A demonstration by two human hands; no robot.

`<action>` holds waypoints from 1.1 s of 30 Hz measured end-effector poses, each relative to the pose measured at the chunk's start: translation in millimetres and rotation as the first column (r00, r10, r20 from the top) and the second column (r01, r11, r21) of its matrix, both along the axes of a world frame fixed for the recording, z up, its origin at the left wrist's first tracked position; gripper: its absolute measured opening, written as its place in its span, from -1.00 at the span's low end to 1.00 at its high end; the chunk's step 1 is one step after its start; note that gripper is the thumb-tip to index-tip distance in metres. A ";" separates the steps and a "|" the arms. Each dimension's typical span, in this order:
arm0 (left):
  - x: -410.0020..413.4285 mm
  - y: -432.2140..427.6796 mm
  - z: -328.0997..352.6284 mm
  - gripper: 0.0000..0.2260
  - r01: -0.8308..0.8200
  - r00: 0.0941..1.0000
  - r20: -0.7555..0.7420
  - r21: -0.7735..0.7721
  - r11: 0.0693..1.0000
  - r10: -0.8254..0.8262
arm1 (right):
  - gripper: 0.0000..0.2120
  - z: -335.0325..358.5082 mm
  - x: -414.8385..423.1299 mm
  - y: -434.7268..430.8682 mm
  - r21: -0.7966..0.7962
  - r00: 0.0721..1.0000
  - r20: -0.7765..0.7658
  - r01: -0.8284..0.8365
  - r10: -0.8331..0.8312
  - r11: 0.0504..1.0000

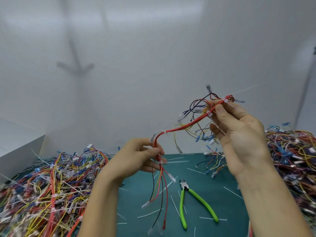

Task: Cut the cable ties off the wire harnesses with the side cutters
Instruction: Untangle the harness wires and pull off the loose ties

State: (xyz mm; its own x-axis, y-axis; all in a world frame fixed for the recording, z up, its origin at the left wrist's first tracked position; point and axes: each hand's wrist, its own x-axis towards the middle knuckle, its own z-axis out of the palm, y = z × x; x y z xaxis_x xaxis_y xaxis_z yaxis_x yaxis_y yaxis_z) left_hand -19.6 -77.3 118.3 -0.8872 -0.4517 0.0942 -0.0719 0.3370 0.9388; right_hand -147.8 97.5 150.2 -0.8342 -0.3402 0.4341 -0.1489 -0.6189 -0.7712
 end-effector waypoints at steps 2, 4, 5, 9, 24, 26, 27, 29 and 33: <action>6.1 -1.2 3.5 -0.84 0.020 0.997 -0.073 0.036 0.999 -0.017 | -0.90 0.6 -1.4 1.4 -0.010 0.999 0.034 -0.017 0.017 1.000; 10.3 -1.4 5.8 -0.85 0.045 0.991 -0.127 0.060 0.997 -0.037 | -0.90 1.1 -1.7 2.2 -0.018 0.998 0.051 -0.035 0.036 0.999; 11.3 -1.1 6.5 -0.85 0.059 0.987 -0.151 0.077 0.995 -0.047 | -0.90 1.4 -1.4 2.4 -0.021 0.997 0.055 -0.044 0.045 0.999; 12.1 0.5 7.8 -0.87 0.087 0.972 -0.228 0.132 0.988 -0.055 | -0.90 2.1 -0.5 2.5 -0.025 0.995 0.063 -0.071 0.073 0.997; 7.7 -4.4 2.9 -0.87 0.088 0.984 -0.165 0.103 0.991 -0.070 | -0.86 3.2 1.8 4.8 -0.007 0.993 0.002 -0.115 0.115 0.993; 6.6 -7.0 -1.8 -0.77 0.089 0.996 -0.020 -0.011 0.996 -0.089 | -0.86 3.0 3.3 4.1 0.009 0.992 -0.061 -0.113 0.113 0.994; 6.0 -7.3 -3.6 -0.69 0.094 0.994 0.054 -0.073 0.993 -0.091 | -0.86 3.0 4.5 3.4 0.022 0.989 -0.094 -0.109 0.110 0.994; 3.3 -7.6 -5.9 -0.59 0.074 0.989 0.141 -0.167 0.983 -0.051 | -0.85 1.8 6.0 1.5 0.048 0.981 -0.166 -0.094 0.100 0.994; -6.3 -7.7 -4.3 -0.69 -0.211 0.977 -0.080 -0.178 0.961 0.199 | -0.82 -1.8 8.3 -4.3 0.140 0.924 -0.378 -0.012 0.064 0.990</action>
State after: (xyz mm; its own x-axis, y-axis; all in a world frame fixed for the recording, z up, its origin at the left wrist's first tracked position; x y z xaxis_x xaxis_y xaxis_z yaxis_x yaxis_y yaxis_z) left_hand -25.9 -85.0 114.0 -0.7674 -0.5930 0.2440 -0.1019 0.4885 0.8666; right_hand -139.5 93.1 148.5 -0.6002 -0.4448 0.6648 -0.4258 -0.5259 -0.7363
